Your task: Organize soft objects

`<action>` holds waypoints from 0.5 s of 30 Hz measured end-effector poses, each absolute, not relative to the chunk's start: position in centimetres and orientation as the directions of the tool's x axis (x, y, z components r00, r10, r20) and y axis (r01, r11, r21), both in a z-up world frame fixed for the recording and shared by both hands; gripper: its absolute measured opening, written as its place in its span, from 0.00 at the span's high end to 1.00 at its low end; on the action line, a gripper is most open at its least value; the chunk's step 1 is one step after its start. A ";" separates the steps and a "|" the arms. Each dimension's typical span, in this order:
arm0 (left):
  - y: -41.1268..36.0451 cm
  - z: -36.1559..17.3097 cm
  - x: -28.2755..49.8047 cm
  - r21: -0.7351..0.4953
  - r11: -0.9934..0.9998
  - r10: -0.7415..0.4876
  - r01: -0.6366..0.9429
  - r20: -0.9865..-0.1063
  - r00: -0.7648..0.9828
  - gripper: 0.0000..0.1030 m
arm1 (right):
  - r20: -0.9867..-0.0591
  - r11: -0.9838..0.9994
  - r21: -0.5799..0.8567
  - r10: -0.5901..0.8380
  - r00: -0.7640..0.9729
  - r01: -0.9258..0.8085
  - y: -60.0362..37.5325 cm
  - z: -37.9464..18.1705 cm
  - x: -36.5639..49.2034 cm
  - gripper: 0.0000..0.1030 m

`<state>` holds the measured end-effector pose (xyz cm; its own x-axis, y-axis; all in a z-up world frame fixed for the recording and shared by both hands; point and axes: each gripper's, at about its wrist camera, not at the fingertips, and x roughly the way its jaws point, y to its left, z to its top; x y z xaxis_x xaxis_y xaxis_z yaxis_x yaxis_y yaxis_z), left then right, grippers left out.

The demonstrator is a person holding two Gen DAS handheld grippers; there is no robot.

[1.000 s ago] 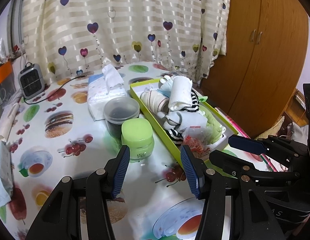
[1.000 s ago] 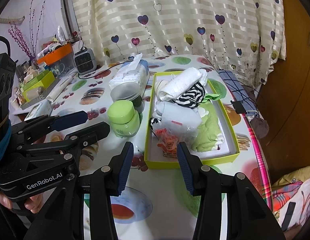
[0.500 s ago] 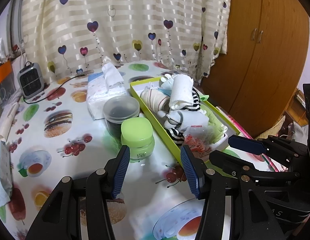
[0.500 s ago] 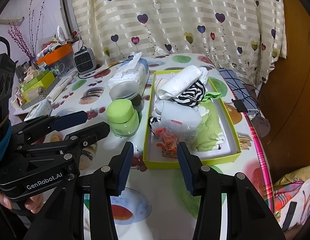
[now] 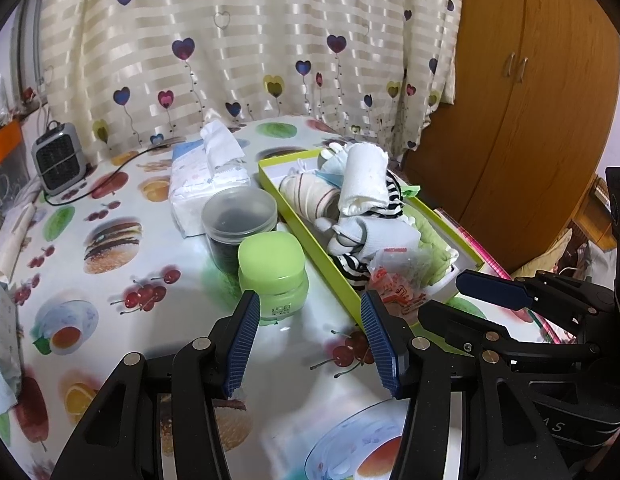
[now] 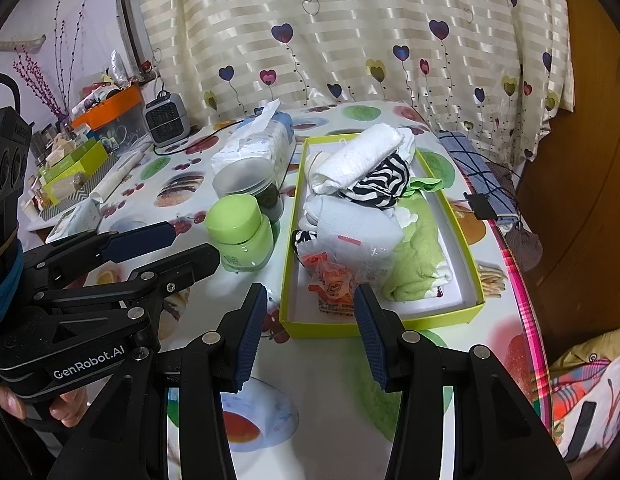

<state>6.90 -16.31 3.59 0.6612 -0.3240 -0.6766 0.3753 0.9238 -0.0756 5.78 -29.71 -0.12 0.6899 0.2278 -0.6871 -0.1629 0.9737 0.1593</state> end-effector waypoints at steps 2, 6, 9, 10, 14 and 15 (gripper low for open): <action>-16.3 3.4 6.8 -0.076 0.924 -0.324 0.375 -0.677 0.660 0.50 | -0.687 0.974 0.159 0.228 0.690 -0.163 -29.8 -0.1 5.8 0.55; -16.4 3.6 7.0 -0.075 0.924 -0.324 0.375 -0.677 0.661 0.50 | -0.687 0.974 0.159 0.228 0.690 -0.163 -29.8 -0.1 5.8 0.55; -16.5 3.6 7.0 -0.075 0.924 -0.323 0.375 -0.677 0.661 0.50 | -0.687 0.974 0.159 0.228 0.690 -0.163 -29.8 -0.1 5.8 0.55; -16.5 3.5 7.0 -0.075 0.924 -0.323 0.375 -0.677 0.661 0.50 | -0.687 0.974 0.160 0.228 0.690 -0.163 -29.8 -0.2 5.8 0.55; -16.5 3.7 7.0 -0.076 0.924 -0.324 0.375 -0.678 0.660 0.50 | -0.687 0.974 0.159 0.228 0.690 -0.163 -29.8 -0.1 5.9 0.55; -16.5 3.7 7.0 -0.077 0.924 -0.324 0.375 -0.678 0.660 0.50 | -0.688 0.974 0.160 0.228 0.689 -0.163 -29.9 0.0 5.9 0.55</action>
<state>7.04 -16.54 3.71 0.6596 -0.3242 -0.6780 0.3750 0.9238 -0.0770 5.91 -29.87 -0.05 0.6894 0.2280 -0.6876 -0.1628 0.9737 0.1597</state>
